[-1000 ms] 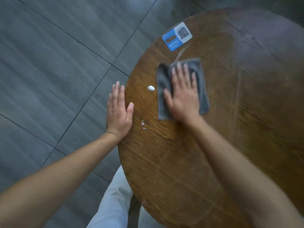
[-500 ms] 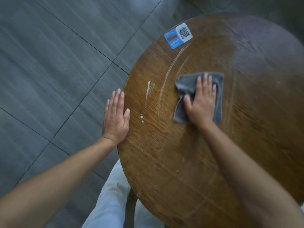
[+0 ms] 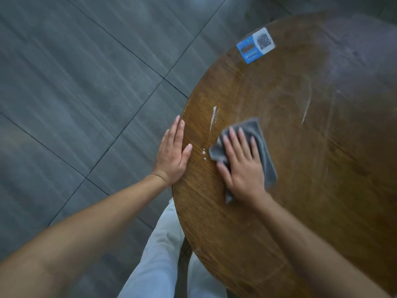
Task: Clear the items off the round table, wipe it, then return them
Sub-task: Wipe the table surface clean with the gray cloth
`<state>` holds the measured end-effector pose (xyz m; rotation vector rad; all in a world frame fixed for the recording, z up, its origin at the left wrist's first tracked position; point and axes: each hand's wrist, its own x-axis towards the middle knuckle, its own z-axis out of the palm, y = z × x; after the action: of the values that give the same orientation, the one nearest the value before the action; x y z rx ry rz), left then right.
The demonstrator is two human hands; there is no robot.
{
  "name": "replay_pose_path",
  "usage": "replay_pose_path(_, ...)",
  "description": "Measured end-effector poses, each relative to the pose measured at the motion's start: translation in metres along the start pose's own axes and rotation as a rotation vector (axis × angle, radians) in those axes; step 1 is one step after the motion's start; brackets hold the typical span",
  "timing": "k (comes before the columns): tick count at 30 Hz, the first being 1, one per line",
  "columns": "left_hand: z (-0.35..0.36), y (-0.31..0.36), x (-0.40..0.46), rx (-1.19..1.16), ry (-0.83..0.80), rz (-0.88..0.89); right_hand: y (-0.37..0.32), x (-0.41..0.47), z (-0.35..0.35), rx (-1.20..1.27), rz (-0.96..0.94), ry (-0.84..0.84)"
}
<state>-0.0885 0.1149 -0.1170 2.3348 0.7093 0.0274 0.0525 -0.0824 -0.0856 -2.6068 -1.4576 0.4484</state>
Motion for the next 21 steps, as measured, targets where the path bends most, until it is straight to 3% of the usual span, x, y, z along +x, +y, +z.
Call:
replay_pose_path(4,-0.002,-0.003,-0.004,-0.003,-0.018,-0.017,0.012,-0.032,0.006,0.005,-0.007,-0.012)
replay_pose_path(8,0.005,-0.002,-0.016,-0.01,-0.011,-0.056,0.033,0.06,-0.012,0.049,0.245,0.14)
replay_pose_path(11,0.004,-0.006,-0.017,-0.025,-0.055,-0.032,0.044,0.143,-0.03,0.079,0.306,0.177)
replay_pose_path(15,0.005,-0.008,-0.016,-0.082,-0.044,-0.04,0.013,0.163,-0.027,0.019,0.121,0.143)
replay_pose_path(18,0.007,-0.007,-0.016,-0.092,0.0,-0.029,-0.025,0.086,-0.006,0.033,-0.125,0.049)
replay_pose_path(21,0.005,-0.006,-0.016,-0.071,-0.004,-0.025,-0.042,-0.023,0.015,0.053,-0.209,-0.024)
